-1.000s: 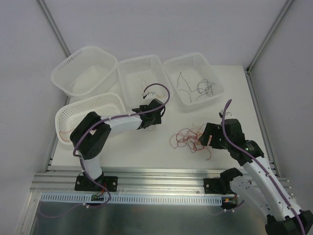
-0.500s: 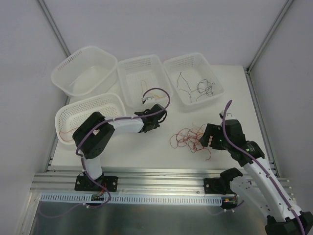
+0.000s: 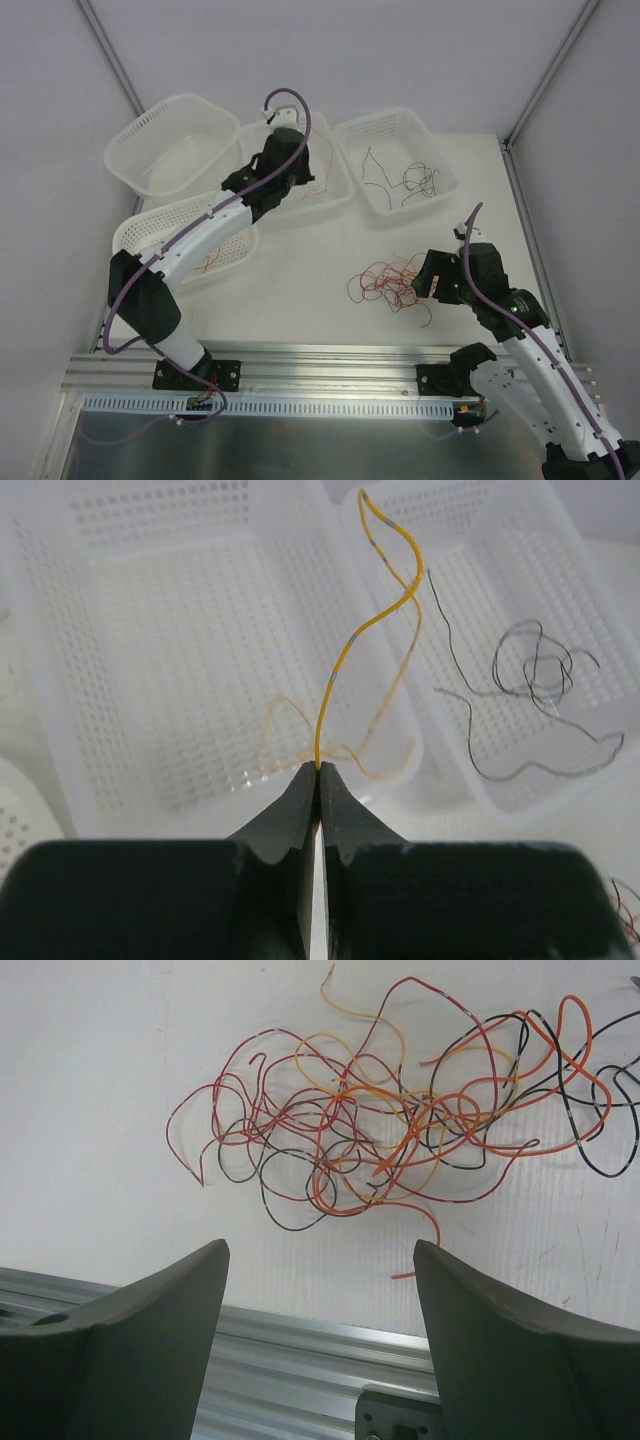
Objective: Untangle the cables
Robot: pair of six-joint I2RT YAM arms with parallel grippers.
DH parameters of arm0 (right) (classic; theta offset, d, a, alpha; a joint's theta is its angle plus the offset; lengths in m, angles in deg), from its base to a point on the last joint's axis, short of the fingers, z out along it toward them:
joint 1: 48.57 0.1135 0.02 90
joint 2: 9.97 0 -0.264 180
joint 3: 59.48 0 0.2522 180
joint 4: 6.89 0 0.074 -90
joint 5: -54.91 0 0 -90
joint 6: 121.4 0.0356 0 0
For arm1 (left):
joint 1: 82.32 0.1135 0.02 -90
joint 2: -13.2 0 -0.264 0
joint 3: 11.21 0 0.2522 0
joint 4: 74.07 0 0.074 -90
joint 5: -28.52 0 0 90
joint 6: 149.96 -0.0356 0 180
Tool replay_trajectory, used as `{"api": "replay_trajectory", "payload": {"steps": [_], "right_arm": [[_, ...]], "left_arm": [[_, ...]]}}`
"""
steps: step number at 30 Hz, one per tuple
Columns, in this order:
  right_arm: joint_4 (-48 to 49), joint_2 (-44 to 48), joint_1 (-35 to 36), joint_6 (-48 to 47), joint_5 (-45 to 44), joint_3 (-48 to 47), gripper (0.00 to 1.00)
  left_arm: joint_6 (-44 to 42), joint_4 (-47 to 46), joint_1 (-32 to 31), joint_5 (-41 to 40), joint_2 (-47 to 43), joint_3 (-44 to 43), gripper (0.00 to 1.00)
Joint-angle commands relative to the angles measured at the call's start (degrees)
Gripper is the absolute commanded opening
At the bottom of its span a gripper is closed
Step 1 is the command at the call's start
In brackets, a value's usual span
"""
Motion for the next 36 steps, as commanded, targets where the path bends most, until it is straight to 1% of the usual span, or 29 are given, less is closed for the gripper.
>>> {"api": "replay_trajectory", "payload": {"steps": [1, 4, 5, 6, 7, 10, 11, 12, 13, 14, 15, 17, 18, 20, 22, 23, 25, 26, 28, 29, 31, 32, 34, 36], "right_arm": [[-1.5, 0.9, 0.4, -0.4, -0.6, -2.0, 0.79], [-2.3, 1.3, 0.3, -0.4, -0.9, -2.0, 0.79], [-2.5, 1.6, 0.4, -0.4, -1.0, -1.9, 0.79], [-2.7, 1.7, 0.4, -0.4, -1.2, -1.9, 0.79], [-2.9, 1.8, 0.4, -0.5, -1.4, -1.9, 0.79], [-3.8, 1.8, 0.3, -0.7, -1.4, -2.1, 0.79], [-4.1, 1.8, 0.4, -0.8, -1.5, -2.3, 0.79], [-4.3, 1.8, 0.4, -0.8, -1.6, -2.6, 0.79], [-4.4, 1.8, 0.3, -0.9, -1.8, -2.7, 0.79], [-4.5, 1.8, 0.3, -1.2, -2.1, -2.8, 0.79], [-4.6, 1.8, 0.3, -1.4, -2.3, -2.9, 0.79], [-4.5, 1.2, 0.4, -1.7, -2.5, -3.0, 0.79], [-4.3, 0.8, 0.4, -1.9, -2.7, -3.2, 0.79], [-4.1, 0.2, 0.3, -2.3, -2.9, -3.5, 0.79], [-3.9, -1.2, 0.3, -2.7, -2.9, -3.9, 0.79], [-3.4, -1.8, 0.4, -2.8, -3.0, -4.0, 0.79], [-2.7, -3.3, 0.3, -2.9, -2.9, -3.8, 0.79], [-1.9, -3.8, 0.4, -2.9, -3.0, -3.6, 0.79], [-1.1, -5.8, 0.3, -1.9, -3.7, -3.2, 0.79], [-0.6, -6.6, 0.4, -1.4, -4.2, -2.7, 0.79], [0.6, -9.0, 0.2, 0.2, -4.8, -2.0, 0.79], [2.3, -9.8, 0.3, 0.6, -4.8, -1.0, 0.79], [5.3, -12.0, 0.2, 2.3, -5.1, -0.1, 0.78], [7.5, -13.8, 0.3, 3.8, -5.9, 0.9, 0.78]], "left_arm": [[-6.5, 3.2, 7.0, 7.5, 7.5, -7.6, 0.00], [-6.6, 4.3, 10.8, 13.4, 15.1, -14.0, 0.00], [-6.6, 4.7, 11.5, 14.4, 17.0, -15.4, 0.00], [-7.0, 4.9, 12.0, 16.2, 20.6, -18.0, 0.00], [-7.2, 5.3, 12.4, 16.6, 22.4, -19.2, 0.03], [-7.5, 7.5, 14.0, 19.1, 27.6, -23.9, 0.18], [-7.3, 7.9, 14.4, 19.5, 28.1, -24.7, 0.26], [-7.1, 8.3, 14.5, 19.6, 27.9, -25.0, 0.32], [-7.1, 8.3, 14.6, 19.6, 27.4, -24.8, 0.41], [-7.2, 8.3, 14.7, 19.6, 26.7, -24.6, 0.55], [-7.3, 8.3, 14.6, 19.6, 25.0, -23.9, 0.62], [-7.2, 8.3, 14.6, 20.2, 22.8, -22.9, 0.70], [-6.7, 8.3, 14.6, 20.5, 20.3, -21.5, 0.76], [-5.9, 8.3, 14.7, 21.6, 17.4, -19.7, 0.83], [-4.2, 8.3, 14.3, 22.6, 12.3, -16.2, 0.91], [-3.7, 8.3, 14.2, 24.1, 10.6, -14.9, 0.94], [-2.4, 8.3, 12.8, 24.8, 5.3, -10.4, 0.99], [-2.1, 8.3, 12.1, 25.0, 3.6, -7.0, 0.99], [-1.2, 8.3, 10.6, 26.0, -1.3, -3.6, 0.99], [-0.8, 8.3, 8.3, 25.9, -4.4, 0.0, 0.99], [-0.2, 8.3, 5.6, 25.5, -7.2, 3.4, 0.99], [0.6, 8.3, 3.1, 25.0, -9.6, 6.8, 0.99], [1.7, 8.3, 0.7, 24.5, -11.7, 10.0, 0.99], [4.4, 8.3, -2.4, 24.3, -13.9, 15.0, 0.99]]}}
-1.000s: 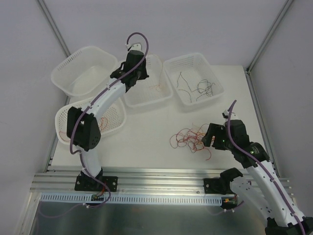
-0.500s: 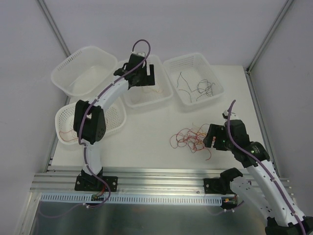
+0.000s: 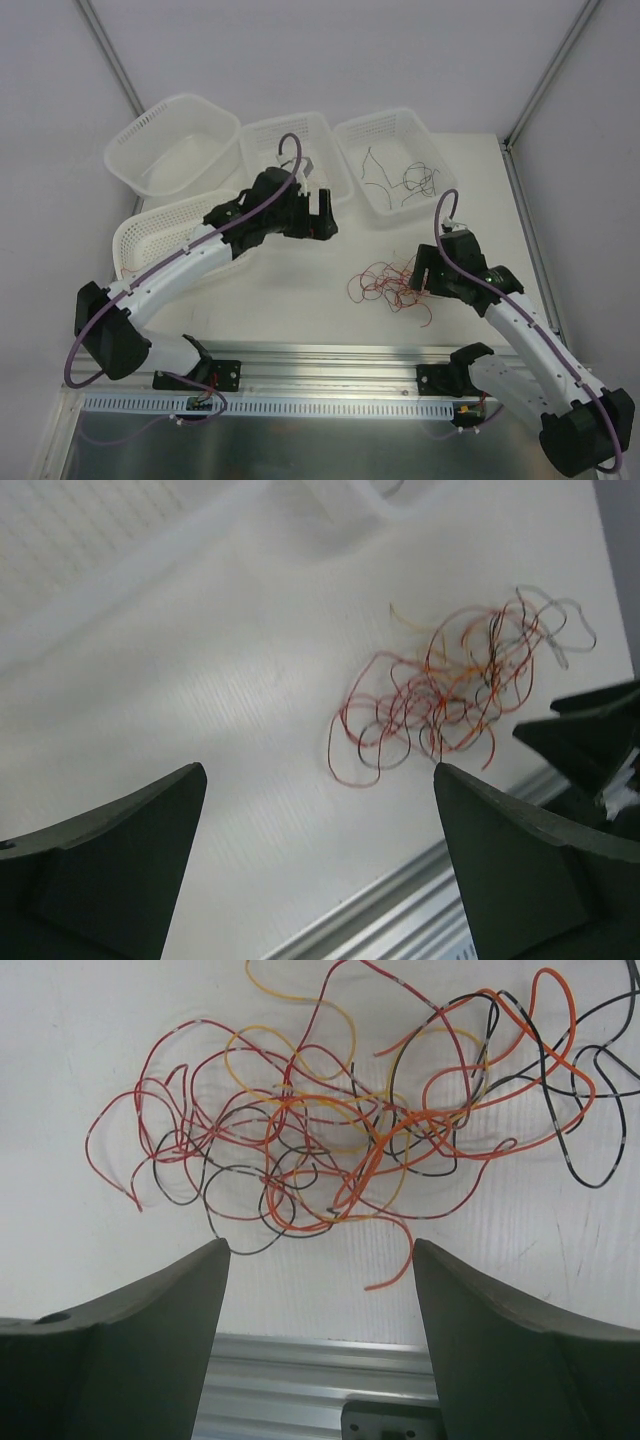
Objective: Untangle the cables
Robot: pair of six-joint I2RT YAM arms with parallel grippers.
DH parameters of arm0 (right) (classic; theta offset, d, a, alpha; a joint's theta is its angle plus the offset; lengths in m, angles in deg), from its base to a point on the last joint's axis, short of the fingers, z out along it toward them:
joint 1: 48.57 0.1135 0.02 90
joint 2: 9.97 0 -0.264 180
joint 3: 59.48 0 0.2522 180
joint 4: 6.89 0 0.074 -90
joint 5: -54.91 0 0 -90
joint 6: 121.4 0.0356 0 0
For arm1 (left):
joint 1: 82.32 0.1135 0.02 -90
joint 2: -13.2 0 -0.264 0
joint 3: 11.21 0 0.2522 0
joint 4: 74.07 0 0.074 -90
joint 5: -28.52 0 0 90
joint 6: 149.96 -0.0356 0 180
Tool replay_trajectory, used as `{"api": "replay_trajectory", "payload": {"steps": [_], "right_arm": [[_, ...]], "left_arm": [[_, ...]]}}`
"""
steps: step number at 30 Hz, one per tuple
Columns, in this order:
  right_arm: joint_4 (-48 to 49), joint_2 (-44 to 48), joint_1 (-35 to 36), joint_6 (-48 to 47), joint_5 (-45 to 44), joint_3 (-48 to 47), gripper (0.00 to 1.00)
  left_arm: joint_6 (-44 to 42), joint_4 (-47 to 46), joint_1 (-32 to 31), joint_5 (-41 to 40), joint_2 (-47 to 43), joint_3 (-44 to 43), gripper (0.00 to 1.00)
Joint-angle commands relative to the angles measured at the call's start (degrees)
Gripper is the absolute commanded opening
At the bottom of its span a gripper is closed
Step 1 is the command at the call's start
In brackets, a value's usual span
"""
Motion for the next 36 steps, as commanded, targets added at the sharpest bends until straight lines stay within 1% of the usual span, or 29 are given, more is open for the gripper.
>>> {"api": "replay_trajectory", "payload": {"steps": [1, 2, 3, 5, 6, 10, 11, 12, 14, 16, 17, 19, 20, 22, 23, 26, 29, 32, 33, 36], "right_arm": [[6.5, -2.8, 0.3, 4.0, -2.6, 1.8, 0.77], [8.9, -4.2, 0.3, 5.6, -3.0, 2.2, 0.77], [9.6, -5.0, 0.2, 6.3, -3.9, 2.7, 0.77], [11.1, -6.7, 0.2, 7.8, -5.1, 3.6, 0.77], [11.5, -7.2, 0.3, 9.1, -5.9, 4.1, 0.76], [14.7, -8.7, -0.1, 11.2, -6.2, 6.9, 0.72], [16.0, -8.9, -0.3, 11.5, -6.0, 7.4, 0.69], [16.3, -9.8, -1.1, 11.9, -5.2, 7.8, 0.64], [17.1, -9.9, -2.2, 12.9, -3.9, 9.3, 0.60], [18.3, -8.8, -3.7, 13.5, -2.6, 10.5, 0.52], [18.5, -8.1, -4.0, 13.7, -2.3, 11.4, 0.45], [18.6, -6.9, -4.8, 13.9, -1.9, 11.9, 0.37], [18.6, -6.6, -4.9, 13.9, -1.8, 12.1, 0.29], [18.7, -5.9, -5.2, 14.0, -1.1, 12.5, 0.22], [18.7, -5.8, -5.2, 14.2, -1.0, 12.6, 0.17], [19.1, -4.9, -5.4, 14.4, 0.2, 13.5, 0.09], [19.3, -4.2, -5.4, 14.4, 0.8, 13.8, 0.07], [19.4, -3.7, -5.4, 14.6, 1.7, 14.0, 0.07], [19.4, -3.6, -5.4, 14.5, 1.8, 13.9, 0.07], [19.1, -3.2, -5.4, 14.4, 2.0, 13.6, 0.06]], "left_arm": [[5.3, 0.9, -3.7, -0.4, -2.8, 7.0, 0.99], [6.3, 0.9, -5.0, -1.2, -3.5, 10.0, 0.99], [8.5, 0.9, -7.5, -2.4, -4.5, 11.2, 0.99], [10.1, 0.5, -10.3, -5.8, -4.7, 13.5, 0.99], [11.3, 0.4, -12.9, -6.8, -4.4, 13.7, 0.99], [11.8, 0.0, -17.2, -9.9, 0.9, 10.7, 0.99], [12.0, 0.0, -17.9, -10.4, 3.8, 8.7, 0.99], [11.9, 0.0, -18.5, -10.8, 5.4, 7.5, 0.99], [11.8, 0.0, -20.0, -11.6, 9.9, 4.0, 0.99], [11.4, 0.0, -20.5, -11.5, 13.1, 1.3, 0.99], [11.0, -0.1, -20.8, -11.4, 16.0, -1.4, 0.99], [10.9, 0.0, -21.5, -12.1, 18.8, -5.2, 0.99], [10.9, -0.1, -21.5, -12.2, 21.4, -6.6, 0.99], [10.7, 0.0, -21.8, -11.3, 24.1, -8.9, 0.98], [10.6, 0.0, -22.2, -10.9, 26.3, -10.9, 0.98], [10.7, -0.1, -22.9, -9.7, 29.7, -13.9, 0.97], [10.6, -0.1, -23.7, -10.3, 32.7, -15.9, 0.95], [11.0, 0.0, -23.7, -10.9, 35.5, -16.9, 0.89], [11.0, 0.0, -23.7, -10.9, 36.1, -17.1, 0.86], [11.1, 0.1, -23.7, -12.4, 37.5, -16.9, 0.73]]}}
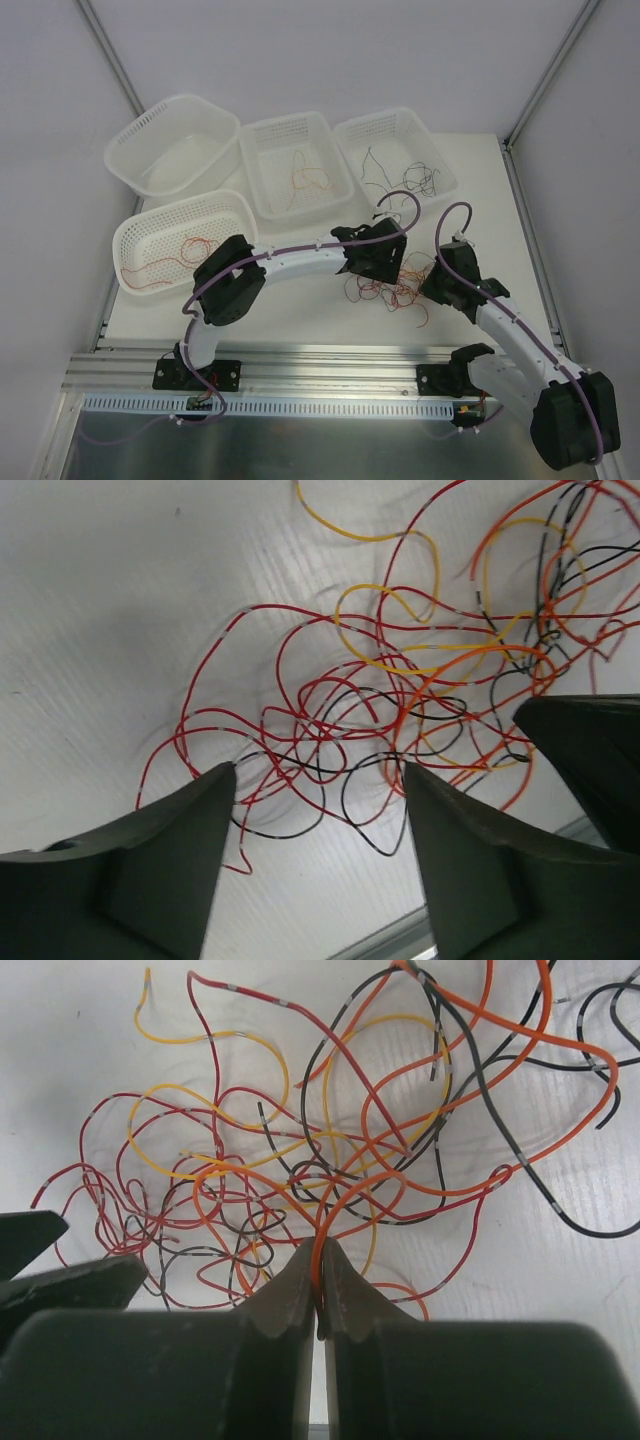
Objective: Untangle the cables
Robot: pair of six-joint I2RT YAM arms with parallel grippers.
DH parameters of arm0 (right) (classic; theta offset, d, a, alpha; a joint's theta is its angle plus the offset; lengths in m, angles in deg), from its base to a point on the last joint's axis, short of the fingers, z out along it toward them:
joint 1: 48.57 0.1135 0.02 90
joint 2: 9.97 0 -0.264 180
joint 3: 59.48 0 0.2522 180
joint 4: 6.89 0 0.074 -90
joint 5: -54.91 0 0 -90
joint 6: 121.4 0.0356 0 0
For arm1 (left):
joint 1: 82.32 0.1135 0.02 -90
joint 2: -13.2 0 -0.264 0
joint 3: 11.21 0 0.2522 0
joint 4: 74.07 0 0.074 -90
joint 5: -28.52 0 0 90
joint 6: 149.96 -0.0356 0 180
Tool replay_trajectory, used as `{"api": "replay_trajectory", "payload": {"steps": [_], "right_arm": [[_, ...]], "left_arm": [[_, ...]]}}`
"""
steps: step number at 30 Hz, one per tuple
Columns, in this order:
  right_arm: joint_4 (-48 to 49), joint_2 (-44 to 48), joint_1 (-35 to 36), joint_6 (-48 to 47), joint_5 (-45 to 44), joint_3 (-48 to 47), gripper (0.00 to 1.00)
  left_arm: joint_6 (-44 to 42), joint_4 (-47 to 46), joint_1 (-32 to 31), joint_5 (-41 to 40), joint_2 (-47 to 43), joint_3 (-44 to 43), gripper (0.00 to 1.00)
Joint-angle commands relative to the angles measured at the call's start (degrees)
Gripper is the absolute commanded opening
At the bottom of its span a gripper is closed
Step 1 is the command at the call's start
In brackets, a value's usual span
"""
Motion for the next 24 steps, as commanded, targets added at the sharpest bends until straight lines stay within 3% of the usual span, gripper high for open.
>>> {"api": "replay_trajectory", "payload": {"steps": [1, 4, 5, 7, 8, 9, 12, 16, 24], "right_arm": [[0.9, 1.6, -0.3, 0.7, 1.1, -0.2, 0.06], [0.7, 2.1, -0.3, 0.3, 1.8, -0.2, 0.06], [0.5, 2.1, -0.3, 0.0, 1.9, -0.5, 0.06], [-0.3, 2.0, -0.2, -0.5, 2.5, -0.9, 0.06], [-0.6, 2.1, -0.3, -0.8, 2.7, -1.0, 0.06], [-0.7, 2.4, -0.2, -0.8, 3.0, -1.2, 0.05], [-3.0, 3.6, -0.4, -2.0, 1.9, -2.6, 0.04], [-8.6, 6.1, -1.4, -3.7, 0.1, -5.2, 0.01], [-17.3, 9.0, -3.4, -5.8, -1.1, -12.8, 0.01]], "left_arm": [[0.5, 0.1, -0.3, -3.4, 1.3, -1.0, 0.64], [0.2, 0.2, -0.4, -4.6, 1.3, 0.0, 0.50], [0.2, 0.1, -0.4, -4.9, 1.1, 0.9, 0.38], [0.2, 0.2, -0.3, -6.1, 0.5, 1.8, 0.22], [-0.3, 0.2, -0.2, -6.6, -0.2, 2.6, 0.05], [-0.6, 0.3, -0.1, -7.7, -0.7, 3.2, 0.00], [-2.2, 0.8, 1.5, -9.8, -4.4, 6.3, 0.00], [-4.8, 5.9, 6.6, -18.2, -16.9, 14.2, 0.00], [-12.8, 18.6, 21.9, -28.2, -40.6, 19.4, 0.00]]}}
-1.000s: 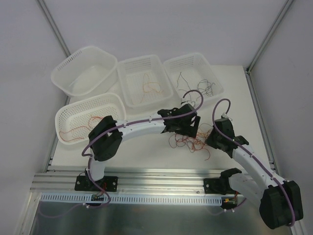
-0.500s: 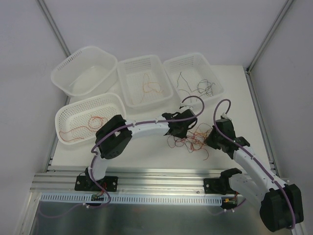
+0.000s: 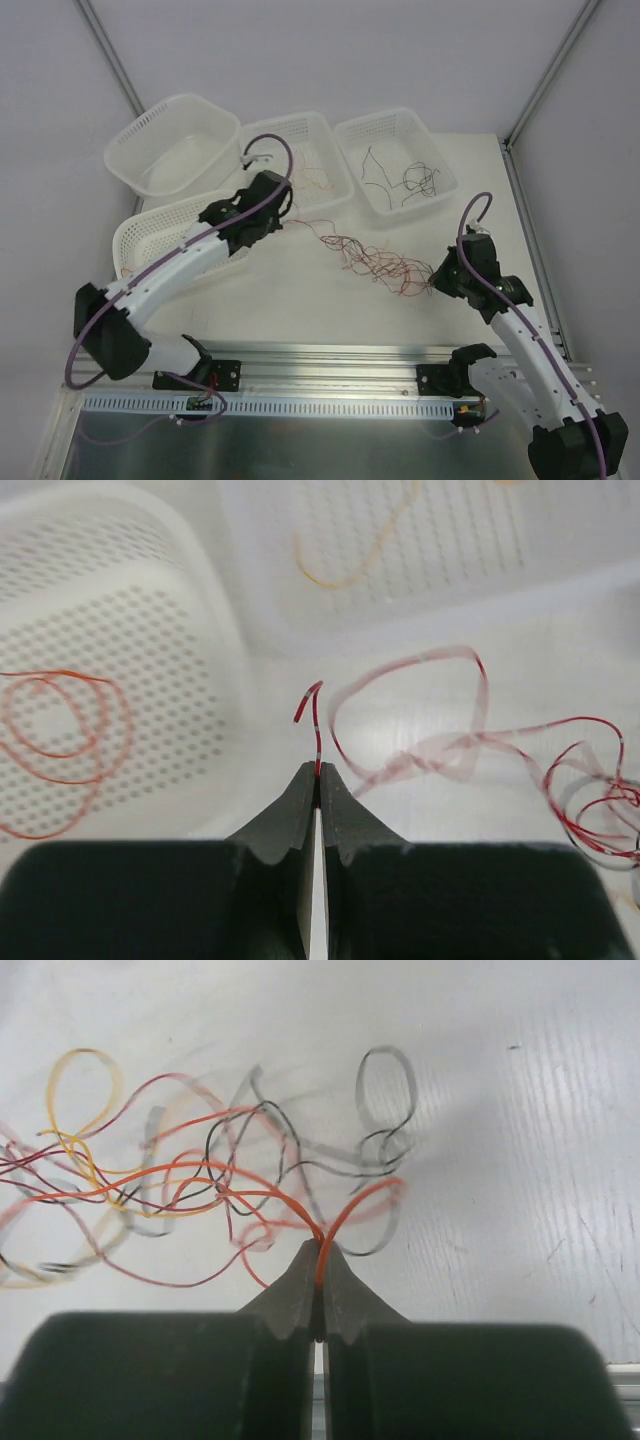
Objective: Untangle the cables
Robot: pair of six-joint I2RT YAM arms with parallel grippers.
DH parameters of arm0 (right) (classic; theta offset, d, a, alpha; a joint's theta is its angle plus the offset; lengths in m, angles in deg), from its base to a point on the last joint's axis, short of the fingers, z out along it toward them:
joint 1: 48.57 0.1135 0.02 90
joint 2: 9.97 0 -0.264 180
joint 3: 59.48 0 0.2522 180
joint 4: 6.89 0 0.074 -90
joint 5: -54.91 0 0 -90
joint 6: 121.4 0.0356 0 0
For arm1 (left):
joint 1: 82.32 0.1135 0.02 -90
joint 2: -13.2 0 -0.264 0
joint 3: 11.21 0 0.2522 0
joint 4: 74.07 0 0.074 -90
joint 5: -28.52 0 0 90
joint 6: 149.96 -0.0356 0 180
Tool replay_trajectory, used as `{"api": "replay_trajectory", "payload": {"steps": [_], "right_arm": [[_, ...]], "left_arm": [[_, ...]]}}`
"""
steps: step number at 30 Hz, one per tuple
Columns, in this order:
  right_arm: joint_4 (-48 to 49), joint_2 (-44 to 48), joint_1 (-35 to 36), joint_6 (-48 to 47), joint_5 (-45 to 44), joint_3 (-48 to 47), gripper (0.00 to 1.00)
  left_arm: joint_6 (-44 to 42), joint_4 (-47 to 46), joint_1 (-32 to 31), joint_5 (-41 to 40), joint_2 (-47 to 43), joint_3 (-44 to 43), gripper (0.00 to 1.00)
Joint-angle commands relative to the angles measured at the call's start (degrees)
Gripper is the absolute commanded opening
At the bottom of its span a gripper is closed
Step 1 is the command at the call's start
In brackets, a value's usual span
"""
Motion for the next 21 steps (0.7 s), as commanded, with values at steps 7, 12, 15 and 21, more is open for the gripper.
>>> {"api": "replay_trajectory", "payload": {"steps": [7, 12, 15, 21], "right_arm": [[-10.3, 1.1, -5.4, -3.3, -2.3, -13.4, 0.01], [-12.7, 0.5, -9.5, -4.8, -2.0, -19.8, 0.01], [-12.5, -1.9, -9.5, -6.3, 0.9, -21.3, 0.01], [-10.6, -6.5, -8.9, -8.6, 9.5, -17.4, 0.22]], "left_arm": [[-12.9, 12.5, 8.2, -9.5, -21.9, -8.4, 0.00], [-17.1, 14.9, 10.0, -11.7, -23.7, -15.5, 0.00], [-17.1, 15.3, 10.0, -4.2, -23.9, -18.1, 0.00], [-13.9, 14.5, 9.9, 13.0, -22.6, -16.8, 0.00]]}}
